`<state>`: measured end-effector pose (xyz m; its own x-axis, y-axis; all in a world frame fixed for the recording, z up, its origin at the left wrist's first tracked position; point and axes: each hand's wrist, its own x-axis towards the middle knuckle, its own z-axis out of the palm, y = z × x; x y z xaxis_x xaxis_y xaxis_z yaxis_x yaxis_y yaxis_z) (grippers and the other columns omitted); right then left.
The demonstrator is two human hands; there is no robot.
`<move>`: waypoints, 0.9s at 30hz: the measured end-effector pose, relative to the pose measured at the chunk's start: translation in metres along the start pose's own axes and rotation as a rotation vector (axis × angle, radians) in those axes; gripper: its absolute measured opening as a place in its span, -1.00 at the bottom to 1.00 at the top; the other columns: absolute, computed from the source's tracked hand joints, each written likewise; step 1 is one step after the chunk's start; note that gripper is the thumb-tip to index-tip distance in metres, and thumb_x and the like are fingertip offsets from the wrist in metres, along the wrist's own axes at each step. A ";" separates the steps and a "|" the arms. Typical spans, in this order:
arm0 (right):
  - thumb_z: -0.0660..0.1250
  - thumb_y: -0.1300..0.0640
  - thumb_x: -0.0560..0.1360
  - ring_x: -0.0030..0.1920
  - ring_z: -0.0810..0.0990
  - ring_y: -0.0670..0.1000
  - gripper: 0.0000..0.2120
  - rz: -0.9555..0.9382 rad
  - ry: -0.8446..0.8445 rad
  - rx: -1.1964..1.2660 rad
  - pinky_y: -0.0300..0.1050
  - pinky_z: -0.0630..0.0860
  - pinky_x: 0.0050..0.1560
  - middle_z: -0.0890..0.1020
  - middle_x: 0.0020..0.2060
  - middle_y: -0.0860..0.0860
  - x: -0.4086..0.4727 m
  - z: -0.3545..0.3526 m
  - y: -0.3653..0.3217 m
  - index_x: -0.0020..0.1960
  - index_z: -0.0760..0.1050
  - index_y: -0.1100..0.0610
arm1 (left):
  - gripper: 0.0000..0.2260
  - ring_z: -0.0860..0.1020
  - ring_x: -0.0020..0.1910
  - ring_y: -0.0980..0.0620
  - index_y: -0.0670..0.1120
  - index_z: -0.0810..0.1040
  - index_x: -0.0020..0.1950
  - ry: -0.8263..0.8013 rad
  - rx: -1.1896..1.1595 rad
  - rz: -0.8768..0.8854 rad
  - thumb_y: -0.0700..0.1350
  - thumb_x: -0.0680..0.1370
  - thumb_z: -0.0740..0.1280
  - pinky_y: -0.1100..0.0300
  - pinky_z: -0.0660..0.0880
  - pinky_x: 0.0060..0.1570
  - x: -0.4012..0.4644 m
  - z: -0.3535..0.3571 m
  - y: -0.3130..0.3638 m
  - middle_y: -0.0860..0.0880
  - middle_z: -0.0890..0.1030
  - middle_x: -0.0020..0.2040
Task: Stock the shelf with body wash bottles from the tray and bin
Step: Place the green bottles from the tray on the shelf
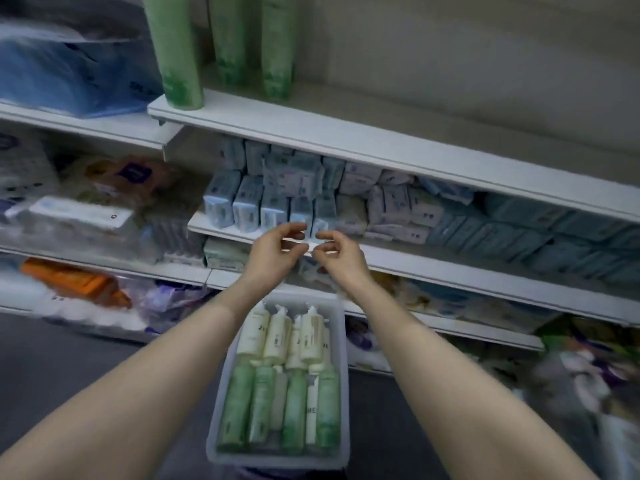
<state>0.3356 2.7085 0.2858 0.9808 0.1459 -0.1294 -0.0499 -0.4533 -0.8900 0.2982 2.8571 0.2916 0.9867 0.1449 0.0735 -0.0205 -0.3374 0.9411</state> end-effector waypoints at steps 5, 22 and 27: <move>0.38 0.23 0.51 -0.08 0.63 0.05 -0.72 0.210 -0.103 -0.010 -0.02 0.65 -0.08 0.61 -0.12 0.02 -0.028 0.024 0.082 0.20 0.53 0.08 | -0.67 0.61 -0.08 0.07 -0.06 0.54 0.27 -0.095 0.006 -0.203 -0.22 0.51 0.41 0.19 0.55 0.00 -0.042 0.029 -0.069 -0.02 0.62 0.06; 0.28 0.19 0.59 0.18 0.59 0.05 -0.68 0.454 -0.354 -0.403 -0.24 0.46 0.10 0.58 0.26 0.02 -0.077 0.057 0.294 0.33 0.52 0.03 | -0.51 0.59 0.11 0.00 -0.05 0.43 0.40 -0.356 0.204 -0.788 -0.08 0.49 0.45 0.13 0.51 0.13 -0.171 0.170 -0.236 -0.04 0.59 0.21; 0.24 0.27 0.57 0.22 0.56 0.09 -0.65 0.378 -0.355 -0.455 -0.09 0.48 0.27 0.54 0.31 0.03 -0.083 0.059 0.322 0.32 0.54 0.08 | -0.43 0.58 0.15 -0.07 -0.09 0.38 0.44 -0.365 0.196 -0.856 -0.05 0.47 0.47 0.12 0.50 0.13 -0.191 0.210 -0.260 -0.10 0.58 0.21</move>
<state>0.2270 2.6023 -0.0162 0.7866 0.1492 -0.5992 -0.2159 -0.8426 -0.4933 0.1487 2.7219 -0.0361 0.6440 0.1272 -0.7544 0.7277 -0.4061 0.5528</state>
